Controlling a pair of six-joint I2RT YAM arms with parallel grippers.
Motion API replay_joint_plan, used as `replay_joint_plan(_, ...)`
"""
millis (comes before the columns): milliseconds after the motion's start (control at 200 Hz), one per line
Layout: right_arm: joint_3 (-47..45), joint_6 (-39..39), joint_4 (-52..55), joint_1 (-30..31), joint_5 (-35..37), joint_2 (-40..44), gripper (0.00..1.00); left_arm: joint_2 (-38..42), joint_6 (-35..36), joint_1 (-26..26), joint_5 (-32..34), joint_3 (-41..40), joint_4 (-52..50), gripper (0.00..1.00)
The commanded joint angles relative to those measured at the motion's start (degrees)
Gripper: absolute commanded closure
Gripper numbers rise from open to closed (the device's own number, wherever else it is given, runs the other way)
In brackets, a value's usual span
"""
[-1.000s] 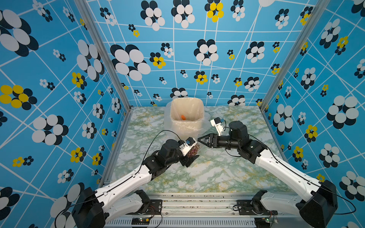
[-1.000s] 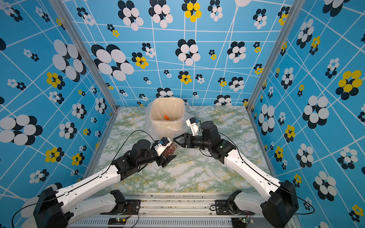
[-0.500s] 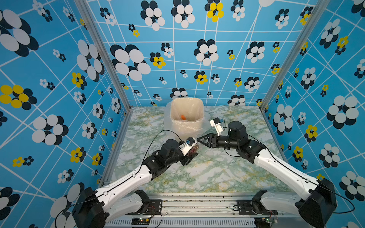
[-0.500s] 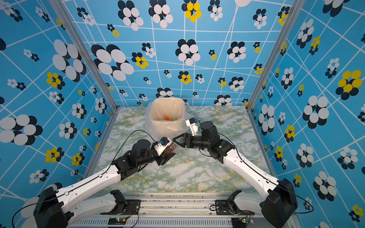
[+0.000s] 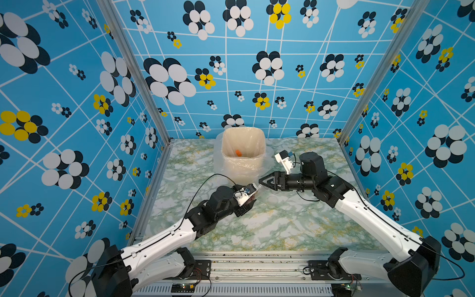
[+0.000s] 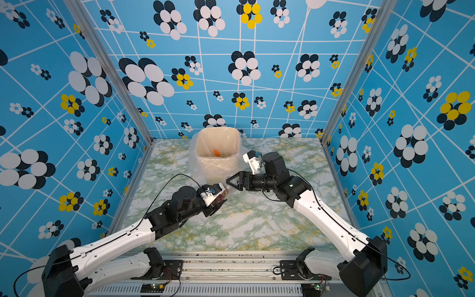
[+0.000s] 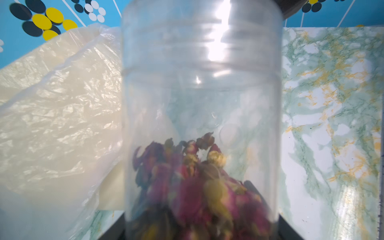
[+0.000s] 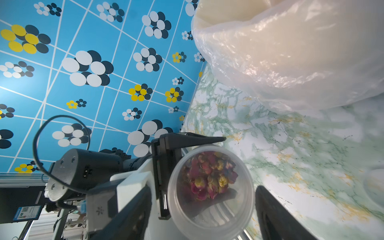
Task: Empty the moldy dried flower tea in the jars
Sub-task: Pick up the jar from the center of the board, then unscrew the lid from the jar.
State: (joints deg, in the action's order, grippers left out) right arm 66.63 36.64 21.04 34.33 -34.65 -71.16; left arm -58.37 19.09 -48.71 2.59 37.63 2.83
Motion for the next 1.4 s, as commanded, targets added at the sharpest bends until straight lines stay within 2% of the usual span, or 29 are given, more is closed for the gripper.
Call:
replay_joint_plan(0, 2.9, -2.7, 8.2, -0.2, -4.2, -1.5, 0.16, 1.1, 6.0, -1.4, 8.1, -1.2, 2.1, 0.67)
replay_joint_plan(145, 5.1, -5.2, 13.6, -0.2, -4.4, -3.8, 0.14, 1.7, 8.9, -3.4, 11.2, -2.3, 4.5, 0.69)
replay_joint_plan(340, 5.1, -5.5, 13.9, -0.2, -5.7, -6.0, 0.16, 1.9, 10.4, -4.7, 12.4, -3.1, 6.3, 0.71)
replay_joint_plan(715, 3.6, -4.6, 9.9, -0.2, -9.1, -6.8, 0.35, 1.8, 10.3, -5.1, 11.5, -3.5, 6.9, 0.71)
replay_joint_plan(840, 2.1, -4.8, 6.9, -0.2, -10.2, -6.5, 0.47, 1.9, 8.9, -5.0, 9.4, -3.7, 7.0, 0.72)
replay_joint_plan(935, 1.2, -7.3, 5.6, -0.2, -9.8, -6.0, 0.56, 2.1, 6.8, -4.9, 6.3, -3.4, 6.7, 0.76)
replay_joint_plan(1134, -1.8, -16.5, 2.4, -0.2, -8.8, -4.3, 0.62, 2.0, 1.0, -4.1, -5.0, -1.2, 2.8, 0.81)
replay_joint_plan(1394, -3.9, -40.9, 6.9, -0.2, -3.9, -1.9, 0.63, 1.6, -6.3, 0.0, -24.4, 2.7, -3.2, 0.84)
